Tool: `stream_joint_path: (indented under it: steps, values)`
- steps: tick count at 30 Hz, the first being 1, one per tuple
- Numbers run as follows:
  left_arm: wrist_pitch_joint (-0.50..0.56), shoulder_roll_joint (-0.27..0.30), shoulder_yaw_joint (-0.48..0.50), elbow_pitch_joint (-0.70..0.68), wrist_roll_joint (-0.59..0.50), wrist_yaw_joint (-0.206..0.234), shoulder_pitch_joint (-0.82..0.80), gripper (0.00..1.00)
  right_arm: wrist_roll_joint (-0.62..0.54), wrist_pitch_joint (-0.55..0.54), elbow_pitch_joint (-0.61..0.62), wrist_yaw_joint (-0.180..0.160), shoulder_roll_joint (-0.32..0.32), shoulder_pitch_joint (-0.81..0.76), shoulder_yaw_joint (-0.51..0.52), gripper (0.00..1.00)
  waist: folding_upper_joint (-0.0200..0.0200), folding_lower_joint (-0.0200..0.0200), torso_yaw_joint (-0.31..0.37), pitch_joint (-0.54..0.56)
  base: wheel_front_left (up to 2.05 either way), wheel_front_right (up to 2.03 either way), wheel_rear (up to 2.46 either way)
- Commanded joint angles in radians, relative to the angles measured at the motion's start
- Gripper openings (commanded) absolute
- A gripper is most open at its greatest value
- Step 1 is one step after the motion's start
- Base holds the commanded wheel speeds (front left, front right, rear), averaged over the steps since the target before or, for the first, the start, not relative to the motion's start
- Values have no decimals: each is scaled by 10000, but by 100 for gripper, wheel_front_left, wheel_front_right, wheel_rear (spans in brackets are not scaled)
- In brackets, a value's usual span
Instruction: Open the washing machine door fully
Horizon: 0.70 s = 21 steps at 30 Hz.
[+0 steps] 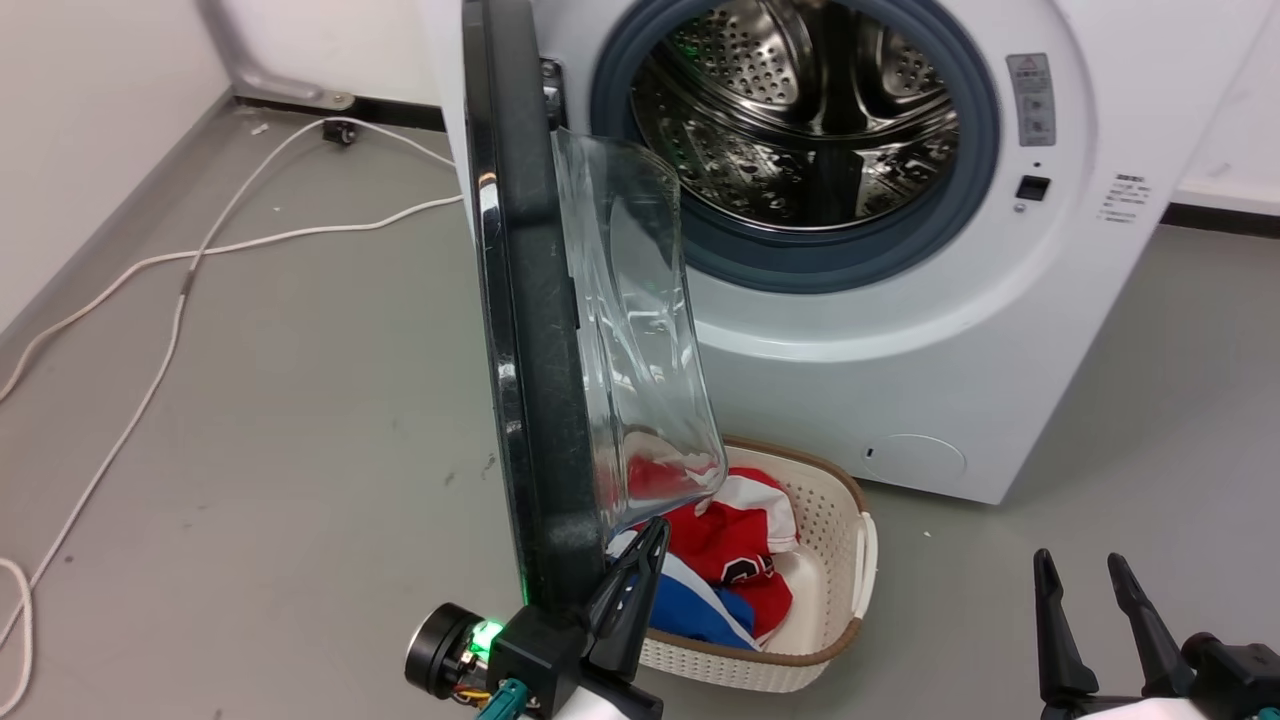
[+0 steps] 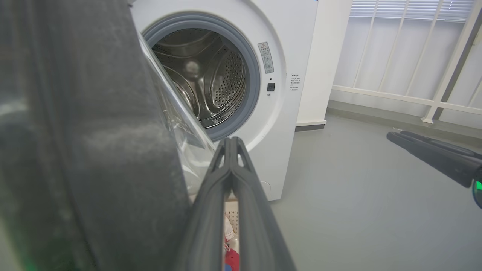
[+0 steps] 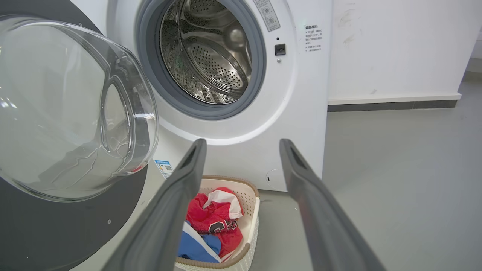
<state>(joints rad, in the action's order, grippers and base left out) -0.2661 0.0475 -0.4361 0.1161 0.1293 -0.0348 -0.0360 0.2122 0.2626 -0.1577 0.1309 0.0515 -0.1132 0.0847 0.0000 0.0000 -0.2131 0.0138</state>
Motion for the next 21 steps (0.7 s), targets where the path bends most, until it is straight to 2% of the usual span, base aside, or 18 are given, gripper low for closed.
stream_joint_path:
  steps: [1, 21]
  values:
    - [28, 101, 231, 34, 88, 96, 29, 0, 41, 32, -20, -3, -25, -57, -23, 100, 0, 0, -261, 50, 0, 0, 0]
    - [27, 240, 1097, 51, 356, 278, 11, 0, 204, 28, -135, -3, -22, -90, -279, 100, 0, 0, -2021, 137, 0, 0, 0]
